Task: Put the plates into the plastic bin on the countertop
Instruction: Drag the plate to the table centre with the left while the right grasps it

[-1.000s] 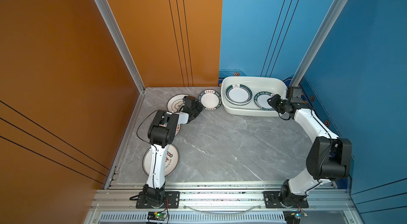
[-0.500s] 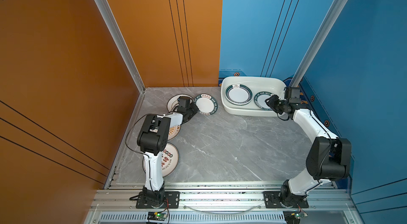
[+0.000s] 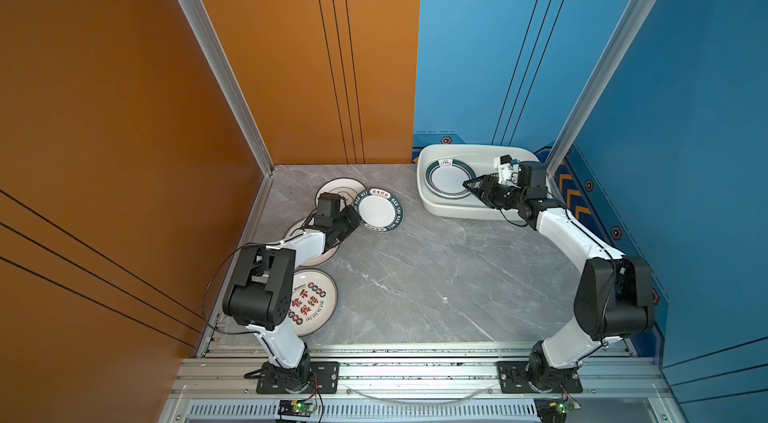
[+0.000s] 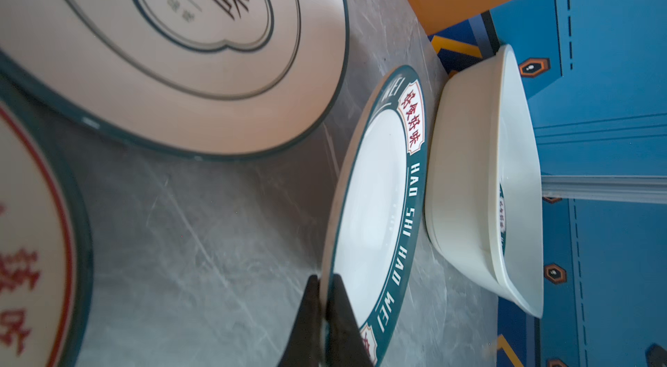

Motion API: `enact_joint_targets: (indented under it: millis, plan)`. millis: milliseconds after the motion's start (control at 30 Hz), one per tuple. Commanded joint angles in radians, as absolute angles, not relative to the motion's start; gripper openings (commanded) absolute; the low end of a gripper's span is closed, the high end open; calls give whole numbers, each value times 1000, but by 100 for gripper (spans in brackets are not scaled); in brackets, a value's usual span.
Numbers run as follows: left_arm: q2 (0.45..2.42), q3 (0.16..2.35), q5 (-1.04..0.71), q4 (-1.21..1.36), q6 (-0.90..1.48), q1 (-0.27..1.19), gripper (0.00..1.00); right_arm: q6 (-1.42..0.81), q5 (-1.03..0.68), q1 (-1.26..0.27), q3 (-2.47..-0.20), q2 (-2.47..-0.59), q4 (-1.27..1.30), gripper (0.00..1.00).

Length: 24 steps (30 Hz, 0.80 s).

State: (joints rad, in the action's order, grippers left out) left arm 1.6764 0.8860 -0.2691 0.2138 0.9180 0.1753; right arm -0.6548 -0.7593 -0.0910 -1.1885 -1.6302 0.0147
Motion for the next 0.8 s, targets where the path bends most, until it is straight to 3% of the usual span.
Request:
enact_joint_targets:
  millis: [0,300,767]
  plan:
    - [1587,833,-386,279,945,165,0,-679,-872,-125,-1140,-1644,125,60]
    - [1418,765,-535,241,948,158,0,-775,-962,-198,-1007,-1678,337,60]
    - [1387,712,-561,314,998,244,0,-794,-942,-326,-1002,-1753,402,60]
